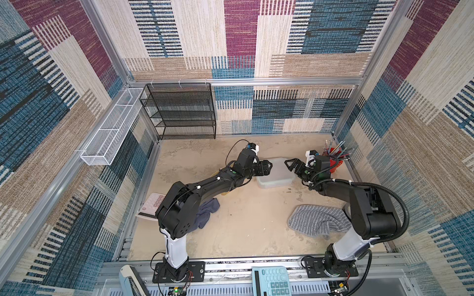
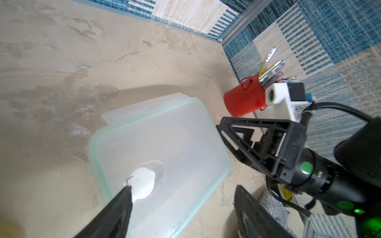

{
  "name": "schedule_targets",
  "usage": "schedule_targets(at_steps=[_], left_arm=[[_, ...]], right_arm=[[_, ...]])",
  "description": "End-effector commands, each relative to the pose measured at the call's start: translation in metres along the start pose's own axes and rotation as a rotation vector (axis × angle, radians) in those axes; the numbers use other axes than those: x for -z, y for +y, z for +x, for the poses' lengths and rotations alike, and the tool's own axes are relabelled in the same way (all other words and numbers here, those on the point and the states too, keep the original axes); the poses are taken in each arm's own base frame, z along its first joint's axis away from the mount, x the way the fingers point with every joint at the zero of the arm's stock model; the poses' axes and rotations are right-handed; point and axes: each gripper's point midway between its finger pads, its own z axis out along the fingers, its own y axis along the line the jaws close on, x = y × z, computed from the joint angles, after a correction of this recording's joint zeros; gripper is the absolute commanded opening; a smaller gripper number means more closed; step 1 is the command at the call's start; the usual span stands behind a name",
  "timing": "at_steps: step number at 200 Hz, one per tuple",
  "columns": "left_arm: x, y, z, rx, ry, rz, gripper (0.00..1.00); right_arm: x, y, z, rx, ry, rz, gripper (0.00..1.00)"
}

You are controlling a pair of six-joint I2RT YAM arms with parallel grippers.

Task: Wipe the insides of the lunch boxes
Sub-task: Open the fastener of the lunch box.

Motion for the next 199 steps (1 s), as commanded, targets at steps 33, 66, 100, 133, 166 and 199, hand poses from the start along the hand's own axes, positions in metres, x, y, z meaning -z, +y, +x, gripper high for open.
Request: schedule_targets(at_steps=[33,66,100,133,166,199], left_arm=[[-0.017,-0.028,0.006,-0.036,0.007,0.124,0.76],[-0.025,-0.024,0.008,-0.034,0.017,0.116,0.70],[-0.025,-0.016,0.014,-0.017,0.023,0.103,0.64],[-0.029,-0.016,0.020,-0.011,0.050,0.109,0.61],[-0.036,-0.010,0.032,0.013,0.089,0.103,0.59],[-0.040,-0.005,0.040,0.026,0.110,0.095,0.57]], right_arm=[[0.028,0.032,-0.007,-0.014,-0.100,-0.200,0.99],[0.023,0.029,-0.004,-0.050,-0.086,-0.216,0.97],[0.017,0.021,0.005,-0.105,-0.071,-0.228,0.93],[0.017,0.021,0.006,-0.116,-0.066,-0.240,0.92],[0.011,0.016,0.012,-0.149,-0.048,-0.252,0.90],[0.012,0.016,0.014,-0.161,-0.050,-0.268,0.89]])
